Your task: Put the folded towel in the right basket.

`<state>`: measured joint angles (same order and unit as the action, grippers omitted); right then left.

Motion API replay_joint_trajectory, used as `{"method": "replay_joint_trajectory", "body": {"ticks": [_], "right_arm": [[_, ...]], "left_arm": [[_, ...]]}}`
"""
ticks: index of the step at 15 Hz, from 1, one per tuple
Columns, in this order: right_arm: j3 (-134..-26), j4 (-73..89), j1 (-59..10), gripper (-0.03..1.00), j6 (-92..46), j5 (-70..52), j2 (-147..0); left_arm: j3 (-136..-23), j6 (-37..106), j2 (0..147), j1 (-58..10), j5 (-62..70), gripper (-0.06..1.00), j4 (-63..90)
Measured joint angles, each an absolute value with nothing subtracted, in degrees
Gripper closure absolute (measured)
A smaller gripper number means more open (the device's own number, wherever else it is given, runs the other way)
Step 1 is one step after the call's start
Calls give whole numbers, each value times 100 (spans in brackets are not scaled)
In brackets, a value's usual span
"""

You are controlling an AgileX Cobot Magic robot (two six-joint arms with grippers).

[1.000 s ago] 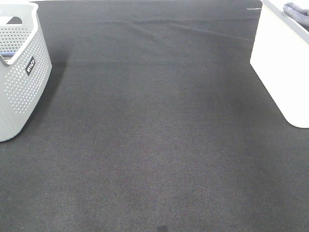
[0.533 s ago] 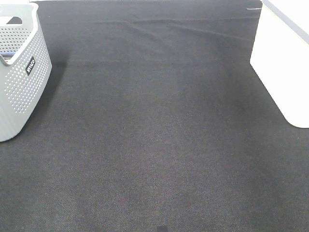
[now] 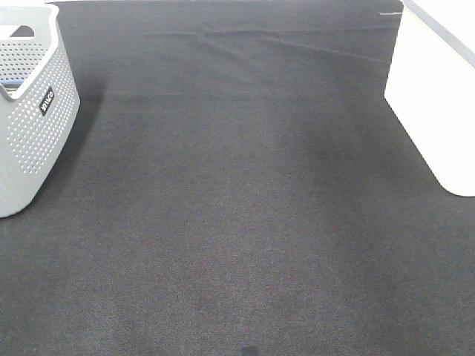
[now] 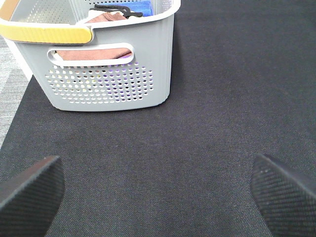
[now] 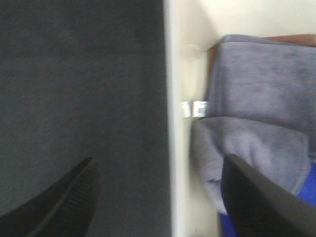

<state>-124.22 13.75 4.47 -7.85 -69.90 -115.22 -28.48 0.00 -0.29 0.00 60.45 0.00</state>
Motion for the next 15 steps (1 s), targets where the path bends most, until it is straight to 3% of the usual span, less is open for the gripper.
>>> {"method": "replay_joint_trajectory", "body": {"ticks": [6, 15], "right_arm": [[-10508, 1031, 115, 31, -791, -6990, -9941], [-5317, 951, 115, 31, -745, -6801, -6371]], "left_arm": [[-2848, 0, -29, 0, 6045, -3, 0], [-2848, 0, -29, 0, 6045, -3, 0]]}}
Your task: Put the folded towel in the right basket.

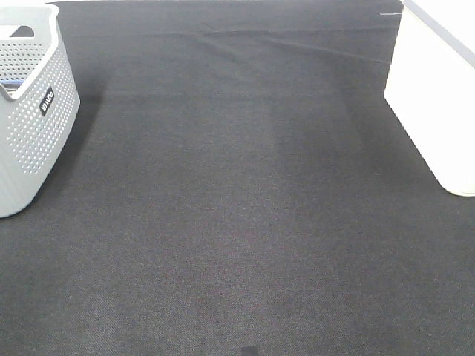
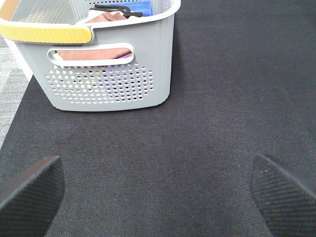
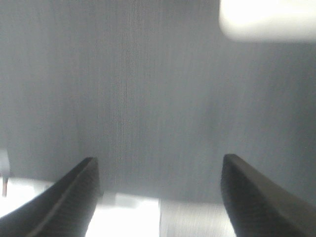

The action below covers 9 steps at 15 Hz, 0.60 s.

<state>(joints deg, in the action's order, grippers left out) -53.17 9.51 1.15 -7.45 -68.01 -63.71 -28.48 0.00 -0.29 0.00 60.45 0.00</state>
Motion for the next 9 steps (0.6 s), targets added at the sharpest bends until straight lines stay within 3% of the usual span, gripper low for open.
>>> {"method": "replay_joint_trajectory", "body": {"ticks": [5, 9], "right_arm": [[-3128, 728, 115, 31, -676, -6423, -4297], [-2934, 665, 115, 31, -579, -6113, -2246]], "left_arm": [[-2848, 0, -29, 0, 6045, -3, 0], [-2848, 0, -29, 0, 6045, -3, 0]]}}
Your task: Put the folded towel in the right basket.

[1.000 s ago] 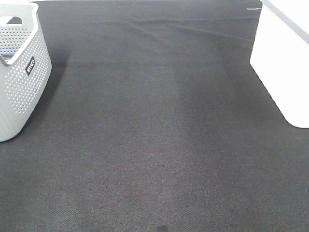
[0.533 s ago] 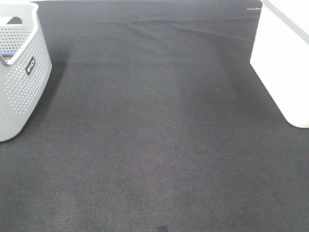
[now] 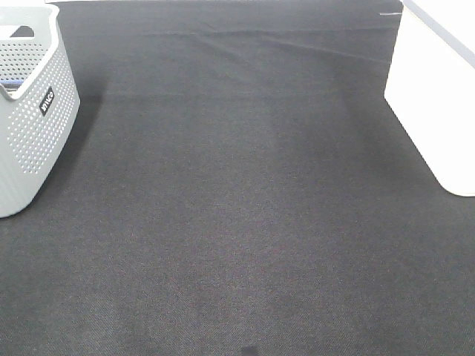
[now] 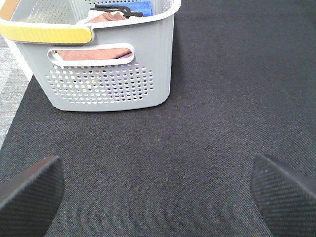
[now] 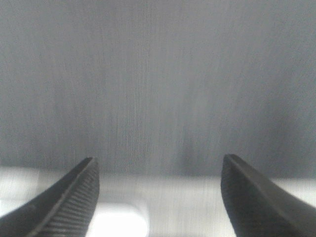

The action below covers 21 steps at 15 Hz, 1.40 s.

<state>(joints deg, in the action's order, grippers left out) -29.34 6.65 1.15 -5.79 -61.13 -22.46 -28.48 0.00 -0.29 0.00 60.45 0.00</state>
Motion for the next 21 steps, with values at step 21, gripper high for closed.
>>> {"method": "replay_joint_trajectory", "body": {"ticks": [21], "right_arm": [[-2905, 550, 115, 31, -584, -6113, 34]], "left_arm": [[-2848, 0, -29, 0, 6045, -3, 0]]}}
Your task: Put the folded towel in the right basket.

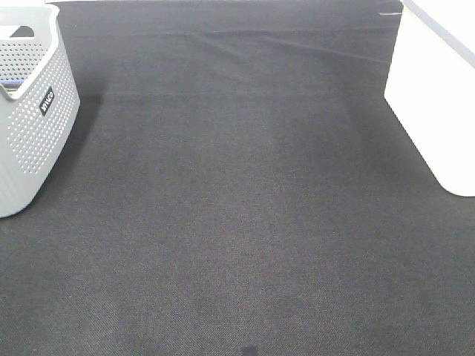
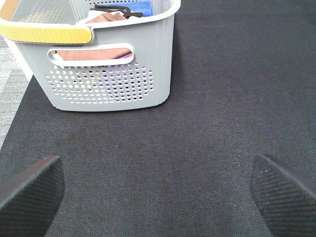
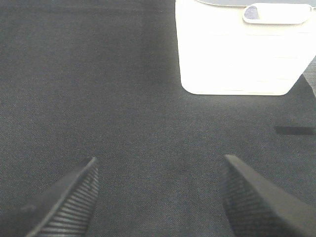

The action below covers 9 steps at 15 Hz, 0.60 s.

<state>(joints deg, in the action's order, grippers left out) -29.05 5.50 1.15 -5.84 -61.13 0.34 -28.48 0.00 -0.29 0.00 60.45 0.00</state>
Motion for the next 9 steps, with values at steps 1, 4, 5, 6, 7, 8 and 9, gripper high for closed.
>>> {"method": "replay_joint_trajectory", "body": {"ticks": [1, 4, 5, 6, 7, 8, 9], "right_arm": [[-2905, 550, 115, 31, -584, -6113, 34], [-2905, 550, 115, 31, -584, -6113, 34], [-2905, 550, 115, 31, -584, -6113, 34], [-2905, 550, 115, 31, -584, -6113, 34], [-2905, 550, 115, 31, -584, -6113, 34], [-2905, 550, 115, 31, -584, -6113, 34], [-2905, 550, 115, 31, -584, -6113, 34]], "left_arm": [[-2848, 0, -29, 0, 6045, -3, 0], [-2848, 0, -29, 0, 6045, -3, 0], [-2848, 0, -29, 0, 6045, -3, 0], [-2848, 0, -29, 0, 6045, -3, 0], [-2848, 0, -29, 0, 6045, -3, 0], [-2848, 0, -29, 0, 6045, -3, 0], [-2848, 0, -29, 0, 6045, -3, 0]]}}
